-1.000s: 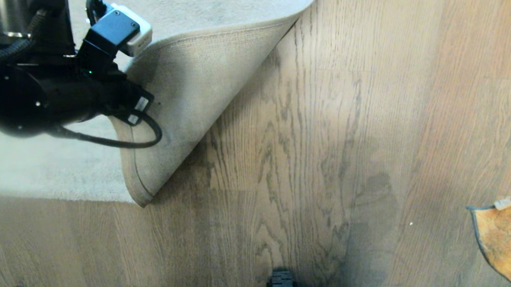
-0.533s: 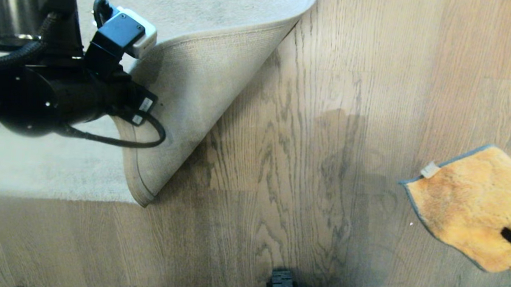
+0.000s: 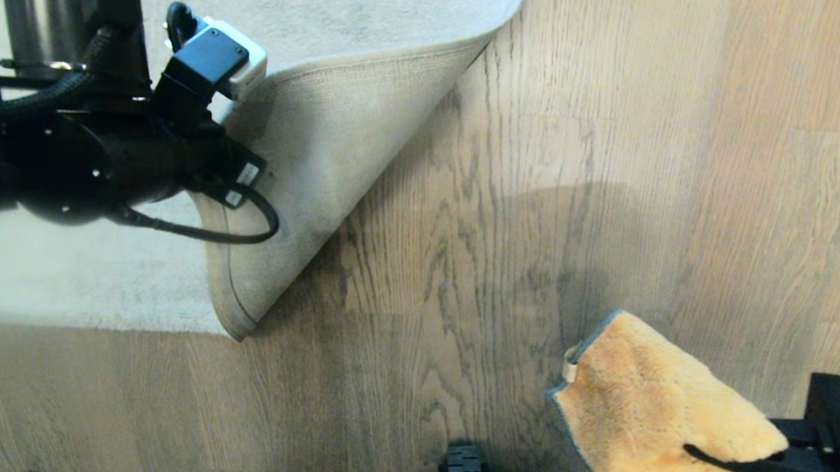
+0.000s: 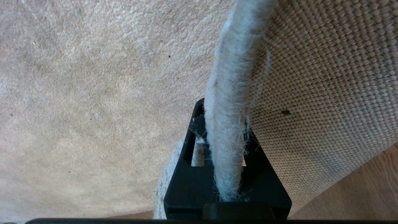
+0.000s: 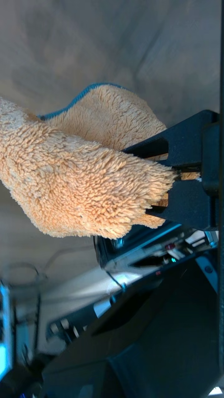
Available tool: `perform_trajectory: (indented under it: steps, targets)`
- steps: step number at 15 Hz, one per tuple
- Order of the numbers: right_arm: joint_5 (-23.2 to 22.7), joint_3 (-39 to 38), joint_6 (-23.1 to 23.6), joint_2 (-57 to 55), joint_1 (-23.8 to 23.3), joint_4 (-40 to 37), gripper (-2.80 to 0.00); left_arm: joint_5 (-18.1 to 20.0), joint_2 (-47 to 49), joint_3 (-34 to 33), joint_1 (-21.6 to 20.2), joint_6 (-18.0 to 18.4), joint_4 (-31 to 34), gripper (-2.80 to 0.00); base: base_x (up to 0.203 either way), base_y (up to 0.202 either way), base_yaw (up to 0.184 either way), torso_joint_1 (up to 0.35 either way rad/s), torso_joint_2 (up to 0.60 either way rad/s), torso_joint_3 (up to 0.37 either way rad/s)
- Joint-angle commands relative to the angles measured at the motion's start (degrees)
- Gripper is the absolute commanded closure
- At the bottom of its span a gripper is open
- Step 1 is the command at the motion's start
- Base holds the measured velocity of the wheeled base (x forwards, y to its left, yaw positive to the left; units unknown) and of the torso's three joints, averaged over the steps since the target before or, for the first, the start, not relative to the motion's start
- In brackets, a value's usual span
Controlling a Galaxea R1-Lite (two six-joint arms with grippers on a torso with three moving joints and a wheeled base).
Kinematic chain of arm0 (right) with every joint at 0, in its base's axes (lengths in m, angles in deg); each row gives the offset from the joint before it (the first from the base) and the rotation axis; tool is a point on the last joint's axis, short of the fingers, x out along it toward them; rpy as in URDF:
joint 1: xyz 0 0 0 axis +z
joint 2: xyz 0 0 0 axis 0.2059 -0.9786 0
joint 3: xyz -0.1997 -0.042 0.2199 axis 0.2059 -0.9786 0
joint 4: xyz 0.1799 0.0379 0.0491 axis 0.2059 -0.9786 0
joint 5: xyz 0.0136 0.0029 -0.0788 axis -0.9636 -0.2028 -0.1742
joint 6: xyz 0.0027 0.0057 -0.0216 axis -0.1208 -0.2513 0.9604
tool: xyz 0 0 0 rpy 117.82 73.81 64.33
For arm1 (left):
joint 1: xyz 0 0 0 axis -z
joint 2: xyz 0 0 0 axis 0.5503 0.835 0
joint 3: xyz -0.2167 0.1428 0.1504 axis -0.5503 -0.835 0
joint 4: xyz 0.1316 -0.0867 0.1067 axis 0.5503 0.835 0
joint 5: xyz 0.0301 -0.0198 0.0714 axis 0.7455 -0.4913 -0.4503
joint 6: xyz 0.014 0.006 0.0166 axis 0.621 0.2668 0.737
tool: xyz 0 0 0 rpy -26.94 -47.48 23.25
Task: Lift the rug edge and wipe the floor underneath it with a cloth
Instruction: Lift up the carpet, then wipe the floor under the carpet with a rag
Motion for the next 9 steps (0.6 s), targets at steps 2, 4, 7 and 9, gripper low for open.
perform_trajectory:
  steps: [2,4,7,9]
  targets:
    - [-0.2,-0.1,-0.1,-16.1,5.4,10.7,0.00,-0.9,0.8,0.3,0.0,0.2,0.0,0.00,0.000,0.000,0.000,0.000,0.00,0.000]
    - [-0.2,0.0,-0.1,-25.1,7.5,19.7,0.00,-1.2,1.2,0.8,-0.1,-0.2,0.0,0.00,0.000,0.000,0.000,0.000,0.00,0.000]
    - [0.2,4.1,-1.3,-34.7,11.3,28.7,0.00,-2.6,1.8,1.8,-0.1,-1.9,0.0,0.00,0.000,0.000,0.000,0.000,0.00,0.000]
    - [0.3,7.0,-2.0,-38.8,12.2,29.8,0.00,-2.8,2.0,1.8,-0.1,-2.9,0.0,0.00,0.000,0.000,0.000,0.000,0.00,0.000]
